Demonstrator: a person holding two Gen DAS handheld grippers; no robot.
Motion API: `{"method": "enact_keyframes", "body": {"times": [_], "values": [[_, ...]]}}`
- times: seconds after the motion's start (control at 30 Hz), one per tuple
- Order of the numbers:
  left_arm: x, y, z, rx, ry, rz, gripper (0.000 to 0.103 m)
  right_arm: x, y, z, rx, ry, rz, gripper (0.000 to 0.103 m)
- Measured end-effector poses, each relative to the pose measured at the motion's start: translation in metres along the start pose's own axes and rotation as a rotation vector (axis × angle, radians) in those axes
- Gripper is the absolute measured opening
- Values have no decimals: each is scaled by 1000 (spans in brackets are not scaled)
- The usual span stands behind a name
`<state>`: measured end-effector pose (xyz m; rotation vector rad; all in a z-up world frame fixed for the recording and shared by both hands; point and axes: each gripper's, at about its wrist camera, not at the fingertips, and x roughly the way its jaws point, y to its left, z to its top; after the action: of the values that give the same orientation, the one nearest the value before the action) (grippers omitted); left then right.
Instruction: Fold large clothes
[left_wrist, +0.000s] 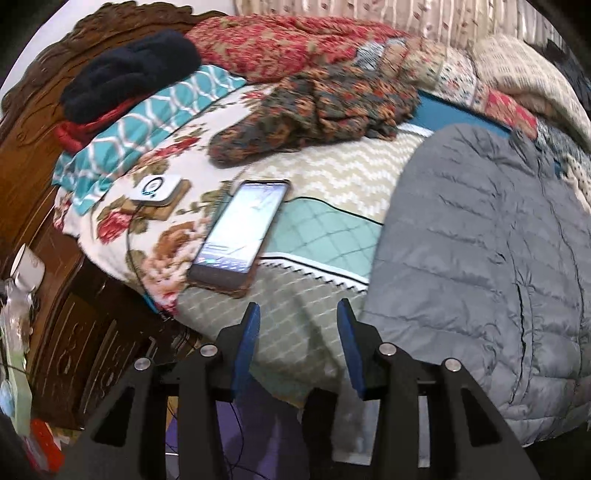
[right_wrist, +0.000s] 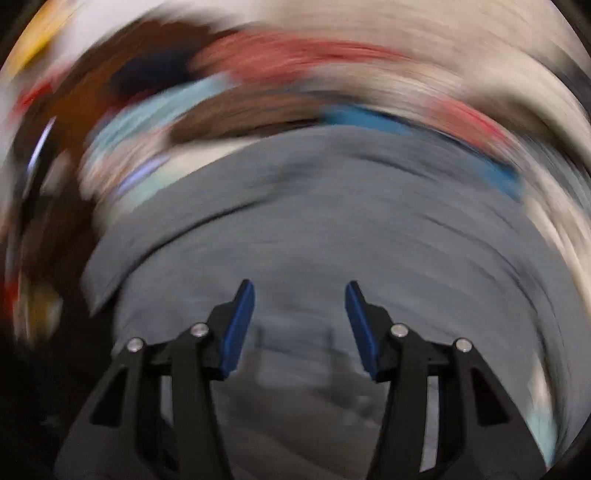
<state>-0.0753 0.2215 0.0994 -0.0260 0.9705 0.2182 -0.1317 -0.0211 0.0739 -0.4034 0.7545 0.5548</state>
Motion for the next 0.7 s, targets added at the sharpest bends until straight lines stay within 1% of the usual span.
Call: {"method": "enact_keyframes", "body": {"times": [0.03,0.07,0.1,0.13,0.17,0.2,0.27,0.33,0.4,0.43,0.47,0.5,0.53,0.57,0.6,0.67,0.7], "values": [[-3,6,-3,-8,-5,-2,0,14,31,9,-126,3,26,55],[-5,12,-6,-16,-8,-5,0,27,60,15,-239,3,56,57],[-9,19,-10,-26,-13,-5,0,36,81,16,-309,7,76,60],[-13,26,-13,-32,-16,-1,0,46,104,18,-413,10,92,63],[-18,37,-17,-43,-23,8,0,52,114,15,-490,1,84,65],[-21,44,-20,-51,-27,14,0,59,131,11,-617,-24,45,68],[-28,67,-26,-81,-33,38,0,72,158,3,-856,-97,-67,70],[-31,85,-30,-116,-33,59,0,82,173,6,-963,-122,-79,70],[-32,100,-32,-154,-32,69,0,96,183,12,-1016,-114,-60,70],[-33,106,-32,-171,-34,70,0,104,187,21,-1012,-105,-37,66],[-33,111,-33,-186,-36,71,0,110,191,34,-975,-65,31,55],[-33,117,-33,-205,-40,74,0,111,187,43,-939,-34,71,25],[-33,120,-32,-218,-42,75,0,113,187,60,-854,-1,129,13],[-33,123,-31,-230,-44,74,0,111,186,76,-767,4,190,10],[-33,124,-31,-236,-44,73,0,107,184,86,-699,1,219,8],[-31,123,-29,-240,-45,75,0,98,160,124,-485,-38,268,6],[-31,122,-28,-242,-45,76,0,91,141,144,-382,-69,280,6]]}}
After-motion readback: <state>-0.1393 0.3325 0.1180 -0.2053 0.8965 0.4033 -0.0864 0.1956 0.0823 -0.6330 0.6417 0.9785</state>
